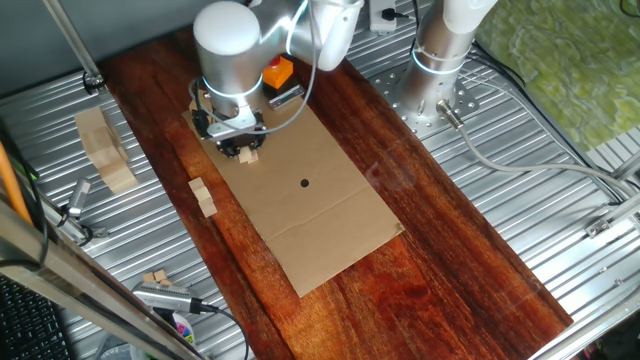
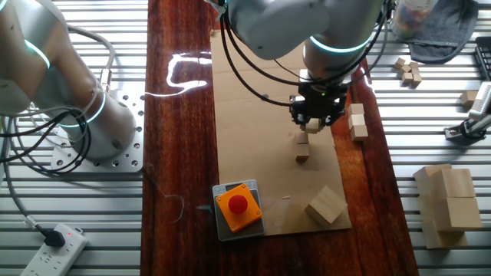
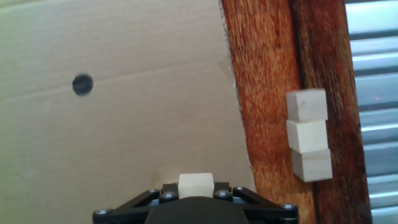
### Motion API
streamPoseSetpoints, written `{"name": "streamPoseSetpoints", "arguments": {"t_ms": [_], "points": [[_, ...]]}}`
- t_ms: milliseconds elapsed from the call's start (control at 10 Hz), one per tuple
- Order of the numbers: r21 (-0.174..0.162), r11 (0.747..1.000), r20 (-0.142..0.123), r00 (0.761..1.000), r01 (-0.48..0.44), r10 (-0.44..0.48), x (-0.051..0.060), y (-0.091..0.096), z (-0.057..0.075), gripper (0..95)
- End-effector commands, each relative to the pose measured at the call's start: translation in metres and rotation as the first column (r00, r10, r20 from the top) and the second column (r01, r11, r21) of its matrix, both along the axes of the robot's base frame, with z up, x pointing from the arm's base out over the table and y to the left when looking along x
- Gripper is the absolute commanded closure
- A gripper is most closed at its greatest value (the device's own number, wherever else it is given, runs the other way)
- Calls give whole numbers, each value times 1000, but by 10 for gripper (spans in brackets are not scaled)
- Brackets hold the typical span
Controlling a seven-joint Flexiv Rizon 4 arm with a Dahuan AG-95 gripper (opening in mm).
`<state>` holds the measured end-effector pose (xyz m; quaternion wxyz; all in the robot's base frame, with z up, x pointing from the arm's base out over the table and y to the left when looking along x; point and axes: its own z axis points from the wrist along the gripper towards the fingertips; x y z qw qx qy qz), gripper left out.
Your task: Stack the blocks into a pyramid shape
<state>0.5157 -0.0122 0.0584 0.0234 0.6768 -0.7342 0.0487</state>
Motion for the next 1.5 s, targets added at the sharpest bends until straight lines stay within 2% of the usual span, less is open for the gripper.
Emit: {"name": "streamPoseSetpoints", "arguments": {"t_ms": [100, 700, 1000, 1200, 1500], "points": [[1, 1000, 1, 1000, -2, 2, 1, 2, -1, 950], [32, 999, -2, 1000, -9, 9, 0, 4, 0, 950], [39, 999, -7, 1000, -2, 2, 0, 4, 1, 950], [31, 1000, -6, 1000, 2, -2, 0, 5, 1, 950], [43, 999, -11, 1000, -14, 15, 0, 5, 1, 950]]}}
